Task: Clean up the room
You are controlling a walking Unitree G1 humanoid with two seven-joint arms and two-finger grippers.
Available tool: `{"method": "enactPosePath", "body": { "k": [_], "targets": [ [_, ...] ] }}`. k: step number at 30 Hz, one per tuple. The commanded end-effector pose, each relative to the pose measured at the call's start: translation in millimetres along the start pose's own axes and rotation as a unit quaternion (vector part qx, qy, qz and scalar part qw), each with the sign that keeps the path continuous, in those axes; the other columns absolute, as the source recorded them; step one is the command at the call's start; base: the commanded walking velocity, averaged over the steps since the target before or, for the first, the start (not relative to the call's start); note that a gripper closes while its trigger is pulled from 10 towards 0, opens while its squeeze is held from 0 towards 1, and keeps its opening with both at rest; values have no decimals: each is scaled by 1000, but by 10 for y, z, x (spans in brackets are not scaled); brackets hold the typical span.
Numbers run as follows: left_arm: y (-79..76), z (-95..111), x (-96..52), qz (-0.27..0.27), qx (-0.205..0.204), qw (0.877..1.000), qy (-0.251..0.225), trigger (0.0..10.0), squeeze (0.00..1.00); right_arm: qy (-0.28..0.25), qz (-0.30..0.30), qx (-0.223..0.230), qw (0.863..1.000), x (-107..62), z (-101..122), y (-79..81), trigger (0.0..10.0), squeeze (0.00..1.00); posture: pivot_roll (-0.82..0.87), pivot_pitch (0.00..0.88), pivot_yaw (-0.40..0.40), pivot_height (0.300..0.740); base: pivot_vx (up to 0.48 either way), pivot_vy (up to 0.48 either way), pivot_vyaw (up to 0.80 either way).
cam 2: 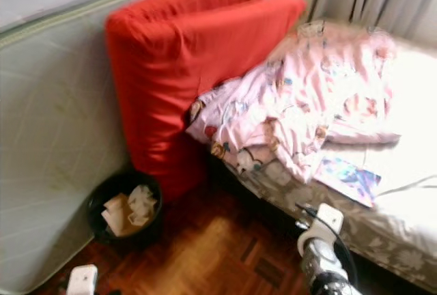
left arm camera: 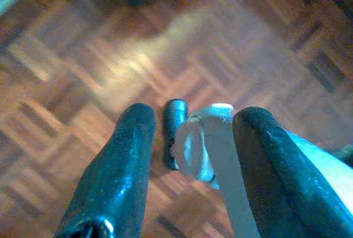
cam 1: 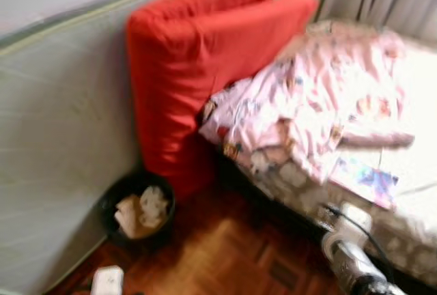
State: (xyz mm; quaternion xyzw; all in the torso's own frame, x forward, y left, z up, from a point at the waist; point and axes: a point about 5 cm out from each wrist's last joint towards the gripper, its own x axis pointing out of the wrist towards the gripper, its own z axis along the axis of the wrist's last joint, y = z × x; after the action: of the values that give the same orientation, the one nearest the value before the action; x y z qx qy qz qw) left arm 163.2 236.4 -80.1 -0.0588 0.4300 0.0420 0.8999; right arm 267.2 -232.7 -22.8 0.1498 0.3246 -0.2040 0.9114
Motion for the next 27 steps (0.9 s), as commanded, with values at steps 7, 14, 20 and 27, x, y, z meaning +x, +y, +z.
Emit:
{"method": "enactPosePath", "body": {
  "k": [7, 14, 20, 27],
  "targets": [
    [81, -49, -34, 7, 10, 1000, 8, 10000, 0, -178, 1, -29, 984, -199, -72, -321, 10000, 0, 78, 61, -53, 740, 0, 0, 0],
    [82, -75, -43, 8, 7, 1000, 8, 10000, 0, -227, 31, -33, 973, -234, 58, -271, 10000, 0, 77, 52, -57, 740, 0, 0, 0],
    [80, -123, -57, 7, 6, 1000, 12, 10000, 0, -258, 83, -36, 962, -278, 135, -239, 10000, 0, 68, 46, -64, 740, 0, 0, 0],
    [66, -146, -61, 4, 6, 1000, 13, 10000, 0, -266, 133, -44, 954, -297, 189, -183, 10000, 0, 64, 48, -71, 740, 0, 0, 0]
  ]
}}
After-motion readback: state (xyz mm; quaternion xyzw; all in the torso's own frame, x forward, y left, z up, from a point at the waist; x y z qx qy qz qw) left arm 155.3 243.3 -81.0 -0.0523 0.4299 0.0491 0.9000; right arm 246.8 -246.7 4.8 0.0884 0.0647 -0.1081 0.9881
